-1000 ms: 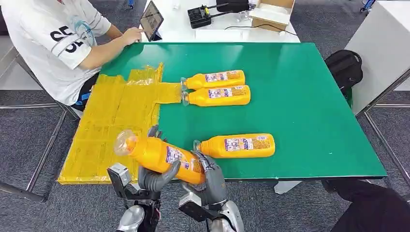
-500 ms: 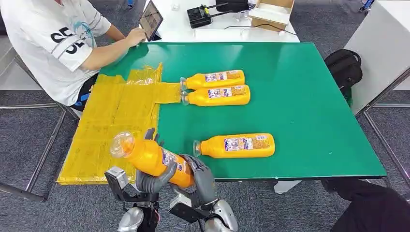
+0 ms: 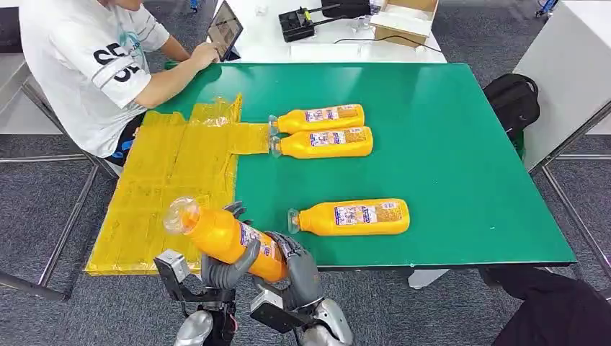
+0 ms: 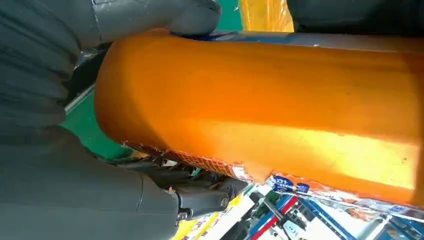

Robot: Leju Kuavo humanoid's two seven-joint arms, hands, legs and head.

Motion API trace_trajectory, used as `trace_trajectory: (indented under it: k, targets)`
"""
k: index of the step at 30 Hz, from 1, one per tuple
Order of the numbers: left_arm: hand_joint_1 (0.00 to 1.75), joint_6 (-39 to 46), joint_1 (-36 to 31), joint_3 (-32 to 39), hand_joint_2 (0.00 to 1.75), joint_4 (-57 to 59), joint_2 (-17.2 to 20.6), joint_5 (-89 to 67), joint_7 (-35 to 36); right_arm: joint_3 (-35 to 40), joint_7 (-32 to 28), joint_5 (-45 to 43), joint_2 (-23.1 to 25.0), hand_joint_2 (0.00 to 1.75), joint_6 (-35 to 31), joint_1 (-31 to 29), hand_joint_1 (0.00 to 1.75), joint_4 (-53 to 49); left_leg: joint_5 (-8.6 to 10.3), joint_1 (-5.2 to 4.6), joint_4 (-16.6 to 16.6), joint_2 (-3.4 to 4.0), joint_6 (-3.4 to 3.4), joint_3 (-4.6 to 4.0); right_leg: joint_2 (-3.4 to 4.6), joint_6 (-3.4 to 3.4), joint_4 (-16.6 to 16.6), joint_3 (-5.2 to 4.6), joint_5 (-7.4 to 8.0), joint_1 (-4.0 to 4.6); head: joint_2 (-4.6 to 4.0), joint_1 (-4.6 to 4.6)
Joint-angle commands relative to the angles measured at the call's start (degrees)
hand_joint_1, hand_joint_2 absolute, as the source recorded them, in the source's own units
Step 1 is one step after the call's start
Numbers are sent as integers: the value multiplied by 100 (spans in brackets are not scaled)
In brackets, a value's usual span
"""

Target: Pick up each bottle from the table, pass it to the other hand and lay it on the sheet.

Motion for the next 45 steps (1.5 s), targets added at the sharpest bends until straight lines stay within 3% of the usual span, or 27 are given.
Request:
trace_trajectory:
  k: [1, 2, 3, 8, 9, 15, 19, 29, 34, 37, 39, 41, 45]
  targets:
    - [175, 42, -317, -283, 175, 279, -203, 50, 46, 607, -197, 46, 182, 175, -33, 100, 175, 476, -10, 3, 1, -13, 5, 18, -19, -13, -1, 25, -14, 7, 0, 0]
    - [175, 51, -316, -283, 175, 274, -203, 50, 46, 608, -202, 42, 182, 175, -58, 95, 56, 481, -9, 2, 0, -12, 5, 17, -17, -12, -1, 22, -12, 5, 0, 0]
    - [175, 73, -311, -274, 175, 263, -203, 46, 46, 561, -257, -36, 182, 175, -119, 106, 0, 418, -16, 3, 2, -13, 7, 30, -20, -17, 1, 35, -20, 7, 0, 0]
    - [175, 88, -313, -269, 175, 262, -203, 39, 46, 537, -276, -71, 182, 175, -126, 93, 0, 365, -13, 3, 1, -13, 6, 23, -19, -14, 0, 28, -16, 6, 0, 0]
    - [175, 111, -321, -262, 175, 271, -203, 23, 46, 481, -304, -72, 182, 0, -130, 109, 0, 287, -15, 2, 0, -15, 7, 30, -22, -17, 1, 36, -20, 6, 0, 0]
    - [175, 615, -410, -50, 175, -65, -203, -567, 46, -282, -380, 255, 119, 0, 904, 576, 0, -1340, -17, 4, 8, -19, 8, 23, -27, -20, 8, 30, -24, 8, 0, 0]
    - [175, 1197, -865, 416, 175, 32, -203, -1118, 46, -625, -294, 740, 182, 0, 1690, 809, 0, -2474, -7, 4, 9, -21, 4, 2, -28, -15, 11, 8, -15, 8, 0, 0]
    - [175, 1229, -845, 424, 175, -2, -203, -1122, 46, -645, -322, 774, 182, 0, 1743, 834, 0, -2436, -8, 2, 1, -13, 7, 22, -18, -15, 3, 27, -14, 6, 0, 5]
    - [175, 2589, -1521, 1113, 175, 238, 36, -1865, 46, -614, -380, 586, 178, 0, 2062, 848, 0, -3208, -12, 5, 8, -11, 5, 24, -18, -22, 12, 27, -18, 10, 0, 2]
    - [175, 3911, -2118, 1437, 175, 955, 364, -2616, 46, -701, -380, 335, 135, 0, 1895, 902, 0, -3635, -5, 5, 4, -14, 4, 21, -20, -22, 10, 25, -12, 9, 0, 7]
    - [175, 4066, -2293, 1859, 175, 1121, 376, -3389, 46, -718, -380, 106, 92, 0, 1808, 892, 0, -3761, -1, 2, -4, 3, 3, 27, -2, -20, 6, 23, -3, 6, 0, 2]
    - [175, 4066, -2656, 3253, 175, 1308, 71, -5335, 46, -717, -380, -246, 6, 0, 1384, 917, 0, -4130, 5, 3, -2, -5, 1, 18, -11, -20, 7, 16, -1, 7, 0, 4]
    - [175, 4066, -3191, 4863, 175, 1635, -143, -7734, 46, -678, -380, -725, -112, 0, 720, 1010, 0, -4764, 12, 2, 4, 4, 8, 12, 1, -13, 11, 14, 1, 4, 0, 4]
